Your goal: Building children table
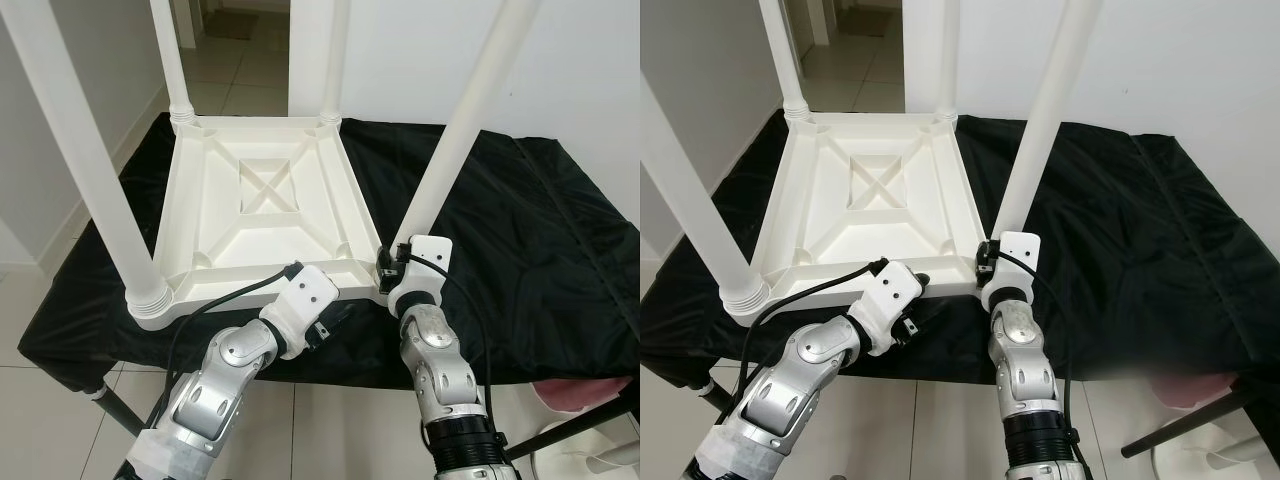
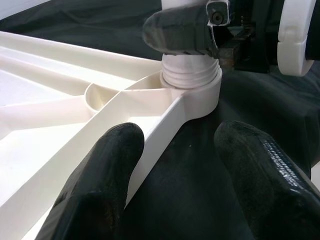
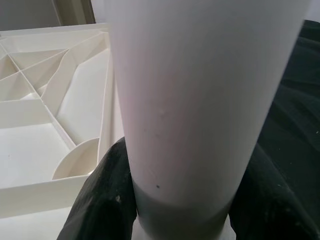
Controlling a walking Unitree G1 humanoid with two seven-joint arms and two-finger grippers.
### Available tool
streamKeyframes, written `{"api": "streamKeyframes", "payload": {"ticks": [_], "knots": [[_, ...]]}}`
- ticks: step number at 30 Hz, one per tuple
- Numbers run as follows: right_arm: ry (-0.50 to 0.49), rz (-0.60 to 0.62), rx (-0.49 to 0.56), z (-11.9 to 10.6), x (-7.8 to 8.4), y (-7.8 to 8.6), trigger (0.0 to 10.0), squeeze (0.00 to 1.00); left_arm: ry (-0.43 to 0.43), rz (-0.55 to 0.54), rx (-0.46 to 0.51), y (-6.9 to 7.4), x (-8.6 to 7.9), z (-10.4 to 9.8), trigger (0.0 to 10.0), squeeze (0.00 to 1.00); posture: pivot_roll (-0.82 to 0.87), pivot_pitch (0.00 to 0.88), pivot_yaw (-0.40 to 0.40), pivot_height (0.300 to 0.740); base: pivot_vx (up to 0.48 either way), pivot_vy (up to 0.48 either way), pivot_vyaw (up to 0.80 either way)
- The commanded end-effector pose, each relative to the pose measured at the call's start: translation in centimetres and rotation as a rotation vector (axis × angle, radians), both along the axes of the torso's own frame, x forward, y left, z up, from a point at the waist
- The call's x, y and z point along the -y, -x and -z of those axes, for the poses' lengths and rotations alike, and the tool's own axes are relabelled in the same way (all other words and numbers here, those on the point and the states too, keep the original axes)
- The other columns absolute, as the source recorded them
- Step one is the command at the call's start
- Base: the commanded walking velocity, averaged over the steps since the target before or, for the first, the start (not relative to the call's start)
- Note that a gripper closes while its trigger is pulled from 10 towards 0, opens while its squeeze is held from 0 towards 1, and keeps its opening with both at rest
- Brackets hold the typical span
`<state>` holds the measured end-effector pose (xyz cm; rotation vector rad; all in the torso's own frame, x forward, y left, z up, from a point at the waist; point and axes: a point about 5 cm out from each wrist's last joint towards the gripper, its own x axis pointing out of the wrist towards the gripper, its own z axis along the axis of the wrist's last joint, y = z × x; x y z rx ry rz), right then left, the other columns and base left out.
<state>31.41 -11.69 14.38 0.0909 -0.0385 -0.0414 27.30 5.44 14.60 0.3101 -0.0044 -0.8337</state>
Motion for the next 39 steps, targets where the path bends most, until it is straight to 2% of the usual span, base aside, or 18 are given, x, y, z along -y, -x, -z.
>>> {"api": "streamKeyframes", "payload": {"ticks": [1,6,7,8,9,15,17,21,22,23,24,26,32,36,37,38,39], "knots": [[-0.015,0.036,-0.034,0.6,0.9,0.1,10.0,0.00,0.001,-0.007,-0.007,0.2,0.0,0.2,10.0,0.00,0.02,0.057,-0.039,0.740,0.000,0.000,0.00],[-0.008,0.045,-0.041,0.6,1.1,0.1,10.0,0.00,-0.001,-0.010,-0.006,0.1,0.0,0.2,10.0,0.00,0.02,0.058,-0.039,0.740,0.000,0.000,0.00],[-0.009,0.043,-0.040,0.6,1.1,0.1,10.0,0.68,0.000,-0.010,-0.006,0.2,0.0,0.1,10.0,0.00,0.02,0.057,-0.040,0.740,0.000,0.000,0.00],[-0.009,0.043,-0.040,0.6,1.1,0.1,10.0,0.68,0.000,-0.010,-0.006,0.2,0.0,0.1,10.0,0.00,0.02,0.057,-0.040,0.740,0.000,0.000,0.00],[-0.013,0.025,-0.034,0.5,1.0,0.1,10.0,1.00,0.001,-0.010,-0.006,0.2,0.0,0.1,10.0,0.00,0.02,0.058,-0.039,0.740,0.000,0.000,0.00],[-0.010,-0.048,-0.007,0.1,0.8,0.2,10.0,1.00,0.000,-0.009,-0.006,0.2,0.0,0.2,10.0,0.00,0.01,0.057,-0.036,0.740,0.000,0.000,0.00],[0.004,-0.131,0.012,0.0,1.6,0.1,10.0,1.00,0.000,-0.008,-0.004,0.1,0.0,0.1,10.0,0.00,0.01,0.055,-0.034,0.740,0.000,0.000,0.00],[0.018,-0.170,0.017,0.0,1.9,0.0,10.0,1.00,-0.001,-0.007,-0.003,0.1,0.0,0.0,10.0,0.00,0.01,0.055,-0.029,0.740,0.000,0.000,0.00],[0.043,-0.239,0.018,0.0,2.2,-0.2,10.0,1.00,-0.002,-0.005,-0.003,0.1,0.0,0.0,10.0,0.00,0.01,0.054,-0.028,0.740,0.000,0.000,0.00],[0.071,-0.311,0.019,0.1,2.5,-0.4,10.0,0.00,-0.002,-0.002,-0.003,0.1,0.0,0.0,10.0,0.00,0.01,0.054,-0.028,0.740,0.000,0.000,0.00],[0.088,-0.356,0.019,0.1,2.7,-0.6,10.0,0.00,-0.003,0.000,-0.003,0.1,0.1,0.1,10.0,0.00,0.01,0.054,-0.028,0.740,0.000,0.000,0.00],[0.088,-0.356,0.019,0.1,2.7,-0.6,10.0,0.00,-0.003,0.000,-0.003,0.1,0.1,0.1,10.0,0.00,0.01,0.054,-0.028,0.740,0.000,0.000,0.00],[0.227,-0.528,0.023,0.2,3.3,-1.7,10.0,0.00,-0.001,0.002,0.003,-0.1,0.2,-0.1,10.0,0.00,0.01,0.045,-0.027,0.740,0.000,0.000,0.00],[0.247,-0.601,0.014,0.2,3.2,-2.2,10.0,0.00,-0.002,0.001,0.006,-0.2,0.2,-0.2,10.0,0.00,0.01,0.042,-0.028,0.740,0.000,0.000,0.00],[0.268,-0.627,0.007,0.3,3.1,-2.3,7.2,0.00,-0.003,0.000,0.007,-0.2,0.1,-0.2,10.0,0.00,0.01,0.041,-0.029,0.740,0.000,0.000,0.00],[0.268,-0.627,0.007,0.3,3.1,-2.3,7.2,0.00,-0.003,0.000,0.007,-0.2,0.1,-0.2,10.0,0.00,0.01,0.041,-0.029,0.740,0.000,0.000,0.00],[0.283,-0.650,0.003,0.4,3.2,-2.5,3.9,0.00,-0.003,-0.002,0.008,-0.3,0.1,-0.2,10.0,0.00,0.01,0.041,-0.029,0.740,0.000,0.000,0.00]]}}
